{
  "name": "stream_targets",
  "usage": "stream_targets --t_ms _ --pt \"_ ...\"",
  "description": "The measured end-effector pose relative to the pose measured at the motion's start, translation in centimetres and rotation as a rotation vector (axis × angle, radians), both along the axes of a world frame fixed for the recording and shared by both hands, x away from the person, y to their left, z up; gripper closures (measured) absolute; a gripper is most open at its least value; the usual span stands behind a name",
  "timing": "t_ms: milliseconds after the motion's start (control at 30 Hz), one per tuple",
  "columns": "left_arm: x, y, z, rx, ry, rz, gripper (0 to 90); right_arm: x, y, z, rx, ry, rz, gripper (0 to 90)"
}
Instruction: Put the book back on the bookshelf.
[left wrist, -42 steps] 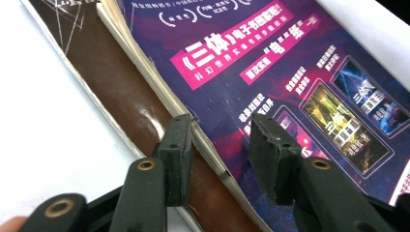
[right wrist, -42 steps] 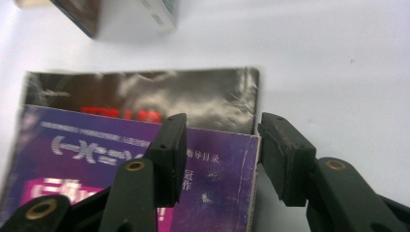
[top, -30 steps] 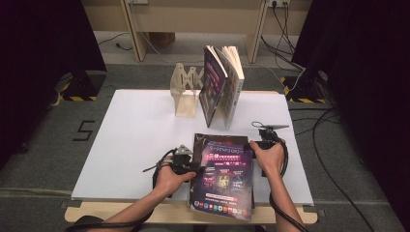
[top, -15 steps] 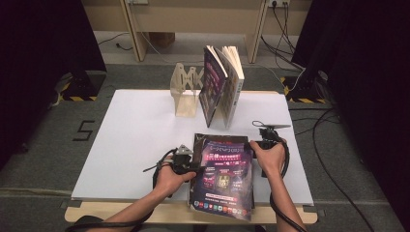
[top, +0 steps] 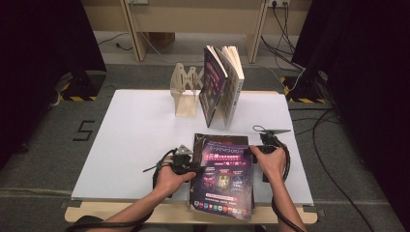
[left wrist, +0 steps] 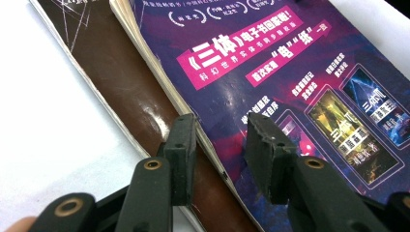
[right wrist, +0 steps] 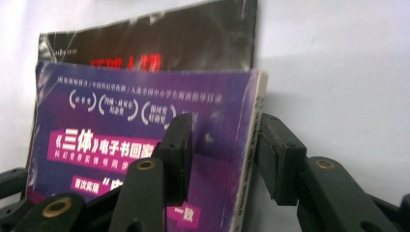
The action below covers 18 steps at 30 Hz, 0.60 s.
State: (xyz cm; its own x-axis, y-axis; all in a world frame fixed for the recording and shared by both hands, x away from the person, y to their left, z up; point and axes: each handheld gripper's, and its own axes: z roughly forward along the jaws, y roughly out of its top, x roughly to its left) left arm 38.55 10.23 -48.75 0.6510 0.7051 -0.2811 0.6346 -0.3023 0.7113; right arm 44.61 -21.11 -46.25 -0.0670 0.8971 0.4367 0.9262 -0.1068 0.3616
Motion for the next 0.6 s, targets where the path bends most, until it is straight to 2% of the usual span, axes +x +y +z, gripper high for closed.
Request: stream_targets --t_ms 100,200,267,400,600 --pt "0.0 0.0 0.0 0.002 -0.002 0.000 63.5 -0.1 0.2 0.2 -0.006 -0.007 0.003 61.2" --pt "0.0 0.0 0.0 0.001 -0.004 0.001 63.4 -0.5 0.5 1.3 -0.016 -0.045 0.011 66.6" --pt "0.0 0.1 0.0 0.003 -0.005 0.001 63.4 -0.7 0.5 2.3 0.004 -0.065 0.020 72.3" --pt "-0.1 0.3 0.0 0.003 -0.005 0.001 63.5 -1.0 0.7 4.1 0.080 -0.088 0.053 80.3" --pt "-0.1 0.6 -0.1 -0.024 0.000 0.007 63.4 -1.1 1.7 5.2 0.067 -0.096 0.075 83.1"
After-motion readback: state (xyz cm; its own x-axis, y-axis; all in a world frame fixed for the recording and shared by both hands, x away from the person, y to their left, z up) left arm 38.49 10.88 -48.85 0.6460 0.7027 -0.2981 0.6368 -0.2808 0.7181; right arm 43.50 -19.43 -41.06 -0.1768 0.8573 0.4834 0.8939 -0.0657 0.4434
